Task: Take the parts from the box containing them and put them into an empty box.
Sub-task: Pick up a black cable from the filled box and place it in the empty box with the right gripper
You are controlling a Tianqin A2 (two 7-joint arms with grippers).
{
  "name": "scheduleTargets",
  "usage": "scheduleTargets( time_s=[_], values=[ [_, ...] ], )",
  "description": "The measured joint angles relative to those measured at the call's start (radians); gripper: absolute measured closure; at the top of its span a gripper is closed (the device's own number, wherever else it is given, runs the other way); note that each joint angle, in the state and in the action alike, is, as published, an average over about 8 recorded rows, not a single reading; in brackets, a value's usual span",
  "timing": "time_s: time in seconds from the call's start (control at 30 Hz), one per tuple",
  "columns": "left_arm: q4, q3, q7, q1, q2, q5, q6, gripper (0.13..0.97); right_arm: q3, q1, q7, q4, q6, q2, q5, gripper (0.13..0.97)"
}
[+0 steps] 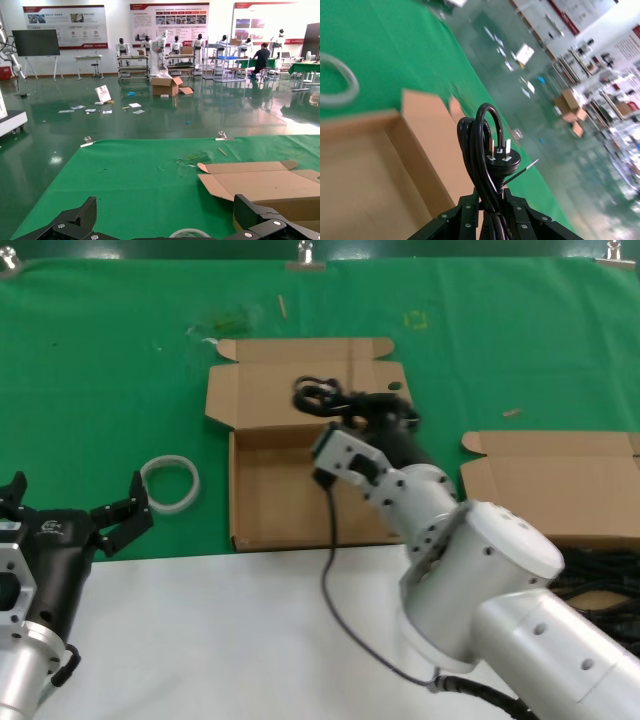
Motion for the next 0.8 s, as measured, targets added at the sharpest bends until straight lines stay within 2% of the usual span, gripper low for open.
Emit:
scheduleTargets(
  time_s=[0.43,0.6,0.8],
  values=[
    [0.0,0.0,0.0,0.0,0.0,0.0,0.0,0.132,-0.329,0.128,0.431,-0.051,-0.079,0.003,0.01,0.872],
    [0.0,0.0,0.0,0.0,0.0,0.0,0.0,0.132,-0.387,0.135,0.505,-0.041,-0.059,0.004,0.01,0.872],
    [0.0,0.0,0.0,0.0,0.0,0.0,0.0,0.132,-0.406,0.109,0.535,-0.019,-0.022,0.004,0.01,0.872]
  ],
)
